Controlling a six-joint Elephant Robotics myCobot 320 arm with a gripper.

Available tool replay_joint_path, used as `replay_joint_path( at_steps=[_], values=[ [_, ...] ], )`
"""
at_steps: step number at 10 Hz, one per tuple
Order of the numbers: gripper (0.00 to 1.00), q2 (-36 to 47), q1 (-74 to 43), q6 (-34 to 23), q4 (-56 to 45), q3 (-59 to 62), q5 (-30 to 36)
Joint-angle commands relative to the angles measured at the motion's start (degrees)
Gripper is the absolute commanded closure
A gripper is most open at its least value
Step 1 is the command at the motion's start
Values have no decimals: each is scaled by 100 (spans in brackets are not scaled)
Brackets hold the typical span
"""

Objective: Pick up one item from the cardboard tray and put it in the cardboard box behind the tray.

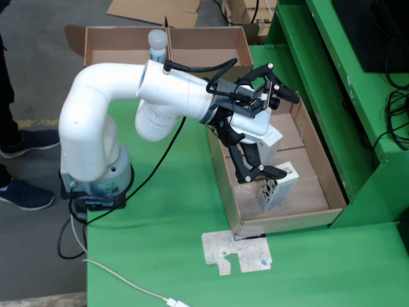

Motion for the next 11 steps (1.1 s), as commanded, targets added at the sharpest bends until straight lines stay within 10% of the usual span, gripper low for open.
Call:
replay_joint_path(
  at_steps=[1, 4, 11],
  values=[
    [0, 346, 97, -121, -86, 5, -181],
    [0, 1428, -5, -558, -3053, 765, 870],
    [0, 1200, 207, -865, -4518, 1159, 1092]
  ],
)
